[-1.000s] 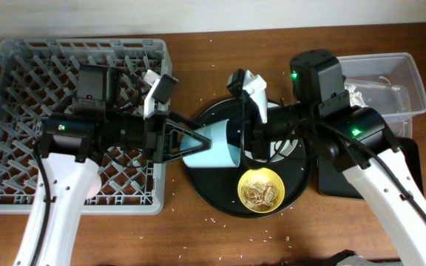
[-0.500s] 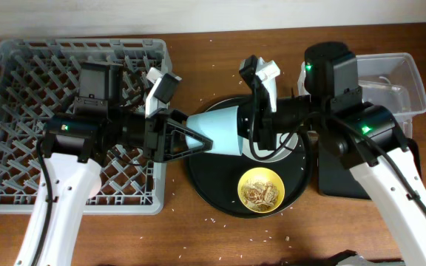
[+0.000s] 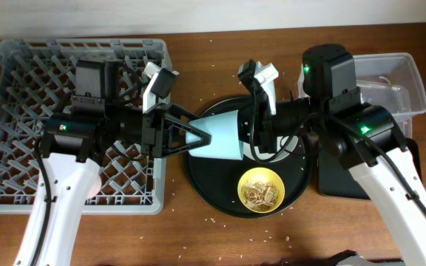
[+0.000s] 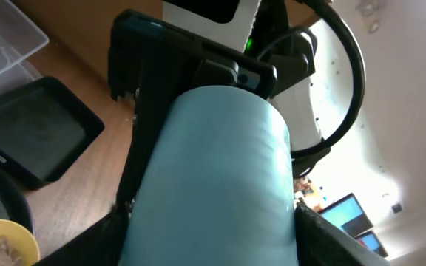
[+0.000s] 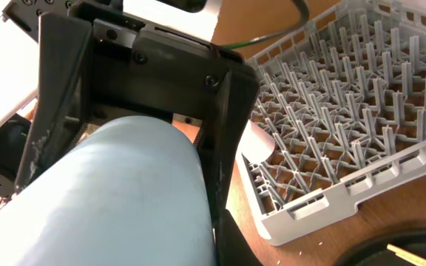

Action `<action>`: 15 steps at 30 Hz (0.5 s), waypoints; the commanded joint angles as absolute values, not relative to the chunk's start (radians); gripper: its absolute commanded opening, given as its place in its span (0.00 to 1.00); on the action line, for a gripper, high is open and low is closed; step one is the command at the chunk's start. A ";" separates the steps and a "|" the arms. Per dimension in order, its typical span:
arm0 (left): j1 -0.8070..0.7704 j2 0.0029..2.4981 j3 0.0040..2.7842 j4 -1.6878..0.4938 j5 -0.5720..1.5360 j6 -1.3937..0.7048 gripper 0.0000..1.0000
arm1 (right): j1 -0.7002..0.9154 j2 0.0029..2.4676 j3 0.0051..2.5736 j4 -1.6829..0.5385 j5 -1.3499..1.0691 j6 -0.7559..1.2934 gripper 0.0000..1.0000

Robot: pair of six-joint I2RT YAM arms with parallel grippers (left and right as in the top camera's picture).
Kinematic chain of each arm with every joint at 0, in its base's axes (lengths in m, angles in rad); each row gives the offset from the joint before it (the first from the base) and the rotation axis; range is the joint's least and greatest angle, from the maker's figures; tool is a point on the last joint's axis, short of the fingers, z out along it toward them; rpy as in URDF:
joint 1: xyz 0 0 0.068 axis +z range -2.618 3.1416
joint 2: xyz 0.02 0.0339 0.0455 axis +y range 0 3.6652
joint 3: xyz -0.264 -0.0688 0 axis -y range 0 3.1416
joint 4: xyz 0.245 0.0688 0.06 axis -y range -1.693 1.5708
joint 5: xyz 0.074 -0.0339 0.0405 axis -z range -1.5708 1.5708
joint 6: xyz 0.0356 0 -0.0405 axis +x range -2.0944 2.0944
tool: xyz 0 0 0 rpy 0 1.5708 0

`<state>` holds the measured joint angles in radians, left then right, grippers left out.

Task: Sort waste into correct bins and load items into the dishwasher rack
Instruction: 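Place the light-blue cup upside down in the dish rack with the left gripper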

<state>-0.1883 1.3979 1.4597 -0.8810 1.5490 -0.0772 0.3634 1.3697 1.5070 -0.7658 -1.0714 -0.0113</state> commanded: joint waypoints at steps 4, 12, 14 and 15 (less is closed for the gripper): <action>-0.194 1.382 1.475 -0.883 1.574 -0.154 0.79 | 0.366 1.374 1.498 -0.755 -0.991 -0.018 0.04; -0.194 1.382 1.475 -0.886 1.573 -0.171 0.71 | 0.366 1.375 1.498 -0.726 -0.991 -0.017 0.04; -0.194 1.382 1.475 -0.886 1.554 -0.171 0.61 | 0.366 1.375 1.498 -0.730 -0.991 -0.017 0.08; -0.194 1.382 1.475 -0.886 1.522 -0.171 0.59 | 0.366 1.375 1.498 -0.730 -0.991 -0.017 0.24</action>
<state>-0.1886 1.3979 1.4597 -0.8848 1.5364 -0.1623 0.3664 1.3697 1.5051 -0.7292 -1.0451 -0.0051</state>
